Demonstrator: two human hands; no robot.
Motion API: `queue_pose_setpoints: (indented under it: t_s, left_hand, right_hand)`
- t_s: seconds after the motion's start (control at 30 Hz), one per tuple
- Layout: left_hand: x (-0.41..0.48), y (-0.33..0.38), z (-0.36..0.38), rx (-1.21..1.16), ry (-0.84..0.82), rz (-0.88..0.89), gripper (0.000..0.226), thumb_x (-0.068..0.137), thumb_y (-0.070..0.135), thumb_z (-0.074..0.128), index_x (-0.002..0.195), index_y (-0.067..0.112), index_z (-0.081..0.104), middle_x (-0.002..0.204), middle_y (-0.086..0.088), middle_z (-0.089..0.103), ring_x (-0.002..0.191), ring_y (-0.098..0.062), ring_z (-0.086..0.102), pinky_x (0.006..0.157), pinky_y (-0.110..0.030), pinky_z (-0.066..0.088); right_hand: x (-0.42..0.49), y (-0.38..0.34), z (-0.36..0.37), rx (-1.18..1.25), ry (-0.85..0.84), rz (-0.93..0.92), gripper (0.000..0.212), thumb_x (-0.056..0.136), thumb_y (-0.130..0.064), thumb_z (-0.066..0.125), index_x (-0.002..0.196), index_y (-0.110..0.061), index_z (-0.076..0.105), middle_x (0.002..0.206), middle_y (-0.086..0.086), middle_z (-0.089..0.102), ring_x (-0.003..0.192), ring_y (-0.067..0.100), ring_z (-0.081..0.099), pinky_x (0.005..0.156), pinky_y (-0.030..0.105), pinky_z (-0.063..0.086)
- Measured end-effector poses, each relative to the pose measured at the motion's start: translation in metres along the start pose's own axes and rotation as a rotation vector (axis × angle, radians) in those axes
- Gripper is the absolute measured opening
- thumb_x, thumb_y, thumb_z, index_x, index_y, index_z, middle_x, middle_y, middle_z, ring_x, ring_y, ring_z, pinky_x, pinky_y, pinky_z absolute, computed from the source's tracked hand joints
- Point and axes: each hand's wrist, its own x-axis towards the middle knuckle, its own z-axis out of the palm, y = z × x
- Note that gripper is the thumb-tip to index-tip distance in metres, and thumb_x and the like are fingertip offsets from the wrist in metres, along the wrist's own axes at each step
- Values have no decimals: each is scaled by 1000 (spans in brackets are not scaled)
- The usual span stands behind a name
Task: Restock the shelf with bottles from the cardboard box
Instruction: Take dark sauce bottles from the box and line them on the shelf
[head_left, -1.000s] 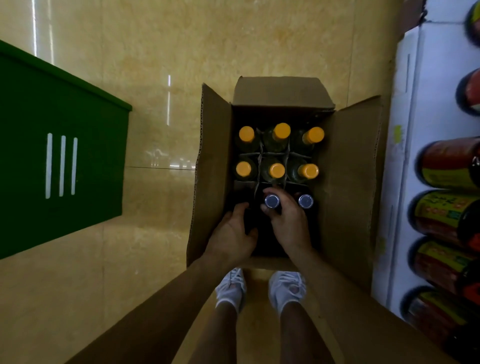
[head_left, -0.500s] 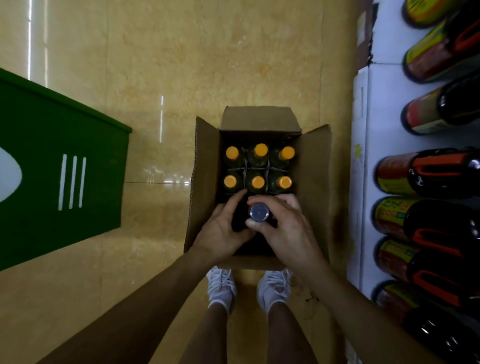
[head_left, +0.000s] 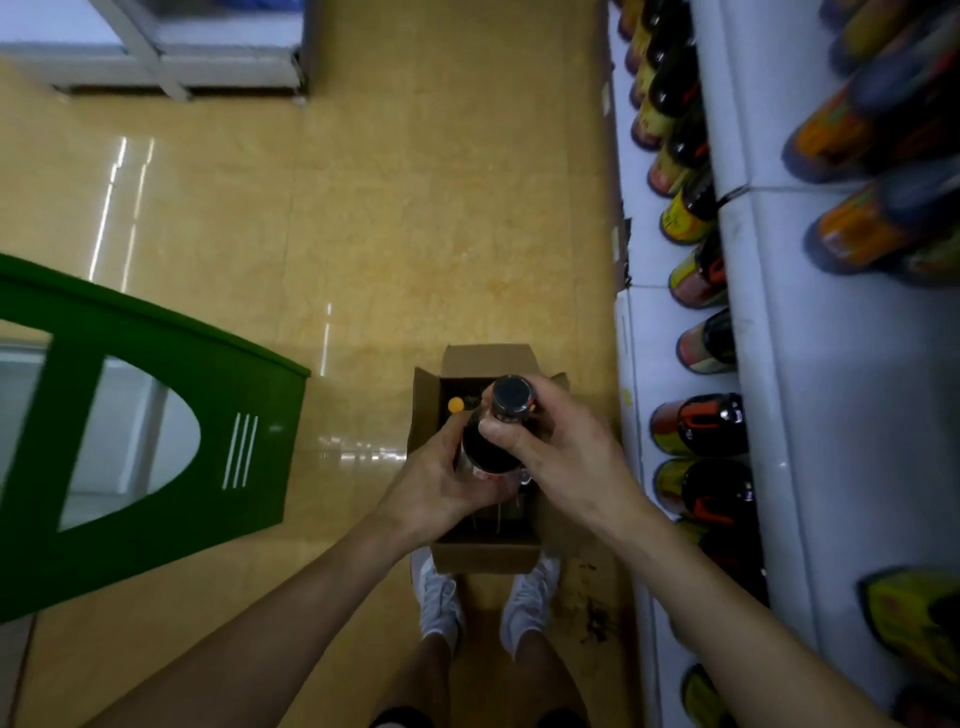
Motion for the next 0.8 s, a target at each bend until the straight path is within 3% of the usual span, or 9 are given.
queue_pose_setpoints:
  t_s: [0.1, 0.23, 0.37, 0.43, 0.57, 0.67, 0.8]
  left_hand:
    - [-25, 58, -20, 10, 16, 60, 59, 81, 44, 83, 129, 46, 50, 113, 22, 68, 100, 16, 60, 79, -12, 50]
    - [-64, 148, -49, -21, 71, 184, 57, 84, 32, 83, 132, 34, 53, 114, 13, 70, 93, 15, 64, 70, -7, 51]
    - [-108, 235, -75, -52, 107, 316, 54, 75, 42, 82, 123, 39, 57, 109, 14, 73, 95, 2, 70, 79, -23, 60]
    - [-127, 273, -86, -49, 119, 384, 57, 67, 50, 79, 120, 39, 59, 107, 15, 73, 94, 0, 71, 84, -30, 60]
    - [-157, 335, -103, -11, 125, 488, 48, 79, 34, 86, 119, 37, 61, 107, 16, 74, 93, 2, 71, 89, -35, 60]
    - [-175, 373, -114, 18, 107, 562, 47, 79, 40, 86, 119, 41, 60, 107, 18, 75, 94, 2, 71, 90, -38, 60]
    - [-196, 416, -121, 36, 69, 657, 44, 79, 42, 86, 115, 43, 61, 105, 16, 76, 95, -2, 73, 91, -41, 60]
  right_hand:
    - [-11, -61, -25, -20, 52, -39, 39, 84, -57, 64, 117, -37, 61, 112, -10, 68, 108, 7, 64, 93, 42, 56]
    - [-34, -153, -63, -50, 151, -122, 31, 94, -45, 66, 123, -38, 57, 114, -12, 68, 106, 1, 64, 90, 33, 57]
    - [-68, -240, -98, -110, 256, -216, 32, 95, -43, 64, 125, -37, 55, 114, -15, 66, 105, -4, 61, 86, 20, 51]
    - [-85, -278, -115, -151, 322, -265, 32, 96, -43, 63, 126, -37, 54, 114, -14, 65, 106, -2, 60, 87, 21, 50]
    - [-115, -339, -145, -194, 414, -336, 32, 96, -45, 61, 125, -47, 49, 115, -14, 65, 108, 2, 61, 90, 26, 51]
    - [-133, -374, -163, -218, 455, -385, 37, 96, -47, 60, 131, -43, 49, 114, -14, 66, 107, 4, 64, 90, 32, 54]
    - [-157, -407, -183, -239, 534, -422, 32, 94, -50, 61, 124, -45, 50, 111, -17, 68, 104, 2, 65, 91, 37, 56]
